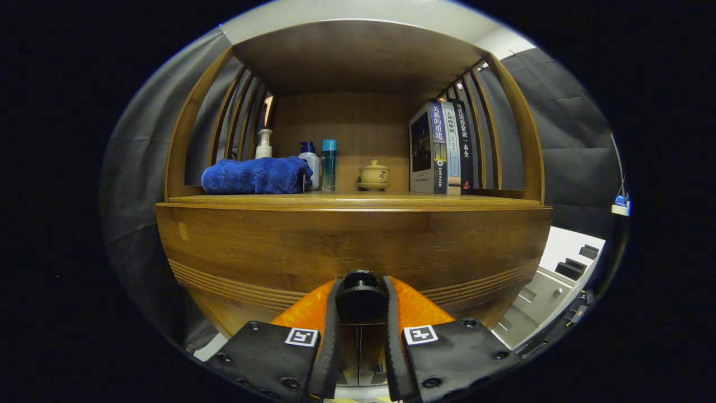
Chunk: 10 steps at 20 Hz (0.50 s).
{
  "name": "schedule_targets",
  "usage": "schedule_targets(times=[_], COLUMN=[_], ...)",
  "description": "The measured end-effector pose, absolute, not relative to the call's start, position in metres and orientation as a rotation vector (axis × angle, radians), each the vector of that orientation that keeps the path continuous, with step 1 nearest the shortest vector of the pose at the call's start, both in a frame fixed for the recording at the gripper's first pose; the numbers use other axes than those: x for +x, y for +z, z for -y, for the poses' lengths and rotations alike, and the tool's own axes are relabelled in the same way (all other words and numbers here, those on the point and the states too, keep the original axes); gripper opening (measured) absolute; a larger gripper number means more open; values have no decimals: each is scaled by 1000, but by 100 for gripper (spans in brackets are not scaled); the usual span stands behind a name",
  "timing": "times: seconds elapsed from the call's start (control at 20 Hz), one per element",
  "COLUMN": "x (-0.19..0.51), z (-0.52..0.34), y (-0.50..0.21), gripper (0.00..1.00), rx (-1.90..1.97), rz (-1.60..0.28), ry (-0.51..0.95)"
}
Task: Pull open the drawer, take out the items inside it, and place them on the countertop above the cabinet.
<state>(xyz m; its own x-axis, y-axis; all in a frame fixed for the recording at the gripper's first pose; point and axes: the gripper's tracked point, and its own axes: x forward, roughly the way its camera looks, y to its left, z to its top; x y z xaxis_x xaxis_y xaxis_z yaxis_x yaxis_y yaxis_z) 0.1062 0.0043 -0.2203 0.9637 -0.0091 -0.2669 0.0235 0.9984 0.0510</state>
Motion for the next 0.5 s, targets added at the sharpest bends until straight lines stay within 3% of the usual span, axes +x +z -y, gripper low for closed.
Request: schedule_targets(times=[0.5], x=[57], z=[-4], y=[-213], gripper=[42], rx=[18], rz=[-341], ry=[-50])
